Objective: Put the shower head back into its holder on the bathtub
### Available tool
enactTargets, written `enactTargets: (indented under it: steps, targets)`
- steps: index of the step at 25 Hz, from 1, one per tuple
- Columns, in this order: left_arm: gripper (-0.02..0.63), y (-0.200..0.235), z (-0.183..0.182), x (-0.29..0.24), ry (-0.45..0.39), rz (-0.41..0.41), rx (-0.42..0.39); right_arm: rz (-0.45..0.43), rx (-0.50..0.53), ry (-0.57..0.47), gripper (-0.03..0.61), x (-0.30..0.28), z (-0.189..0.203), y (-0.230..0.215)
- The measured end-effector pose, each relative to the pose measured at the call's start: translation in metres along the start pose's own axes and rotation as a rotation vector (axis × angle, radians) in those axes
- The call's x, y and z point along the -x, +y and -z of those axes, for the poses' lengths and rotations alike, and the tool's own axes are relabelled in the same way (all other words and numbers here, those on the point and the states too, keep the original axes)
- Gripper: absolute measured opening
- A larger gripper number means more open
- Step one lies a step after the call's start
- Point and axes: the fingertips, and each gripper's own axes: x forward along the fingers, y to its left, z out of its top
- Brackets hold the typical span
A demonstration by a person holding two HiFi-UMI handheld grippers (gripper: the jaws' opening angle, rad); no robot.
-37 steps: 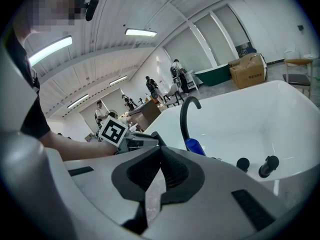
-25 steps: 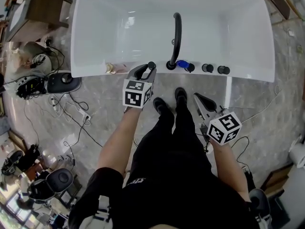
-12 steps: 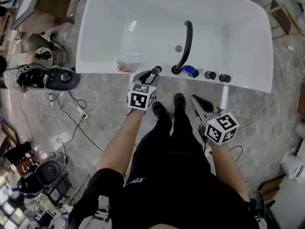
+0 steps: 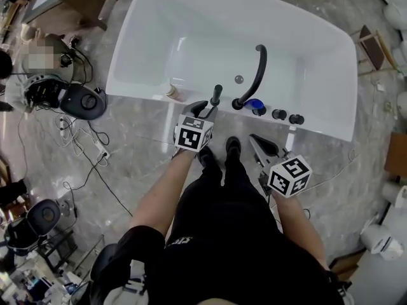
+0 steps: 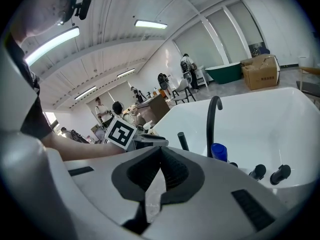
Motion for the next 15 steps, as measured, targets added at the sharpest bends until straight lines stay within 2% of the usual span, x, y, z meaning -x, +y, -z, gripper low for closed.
enactTargets:
  steps: [15]
  targets:
    - [0.116,0.006,-0.018,0.046,-0.073,-0.003,0.018,0.018,0.024,-0.033,0.014,0.009,-0.024,0.017]
